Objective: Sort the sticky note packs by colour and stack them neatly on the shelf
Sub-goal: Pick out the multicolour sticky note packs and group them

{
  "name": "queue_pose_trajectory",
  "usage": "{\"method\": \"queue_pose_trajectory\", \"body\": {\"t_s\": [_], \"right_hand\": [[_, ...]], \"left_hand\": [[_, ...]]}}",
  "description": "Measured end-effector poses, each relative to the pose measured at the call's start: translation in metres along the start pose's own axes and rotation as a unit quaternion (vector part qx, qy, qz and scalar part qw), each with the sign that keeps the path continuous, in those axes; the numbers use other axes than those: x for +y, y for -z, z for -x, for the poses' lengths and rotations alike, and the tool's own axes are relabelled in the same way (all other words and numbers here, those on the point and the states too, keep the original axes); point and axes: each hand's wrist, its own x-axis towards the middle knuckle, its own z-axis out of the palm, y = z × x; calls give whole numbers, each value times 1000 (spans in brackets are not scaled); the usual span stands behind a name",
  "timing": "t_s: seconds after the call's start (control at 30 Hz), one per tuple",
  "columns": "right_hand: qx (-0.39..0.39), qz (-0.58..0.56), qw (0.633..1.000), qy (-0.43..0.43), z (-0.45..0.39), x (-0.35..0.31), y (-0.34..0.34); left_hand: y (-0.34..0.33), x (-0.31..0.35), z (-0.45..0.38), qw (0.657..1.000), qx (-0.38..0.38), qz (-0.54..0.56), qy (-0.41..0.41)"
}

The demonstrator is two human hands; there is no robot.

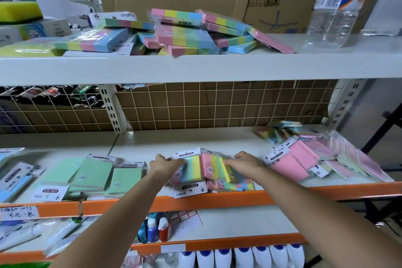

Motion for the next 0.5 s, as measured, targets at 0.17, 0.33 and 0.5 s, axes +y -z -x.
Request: {"method": "queue_pose_trajectory", "body": {"t_s": [0.17,0.33,0.5], "right_hand": [[-4,29,999,-29,-2,5,0],[3,48,997,-58,-8,14,-1],[-39,18,998,-46,2,5,-1]], "left_hand": [[0,4,1,1000,14,0,-2],[0,7,4,997,65,-39,-32],[-3,15,8,992,88,-76,-49]]}}
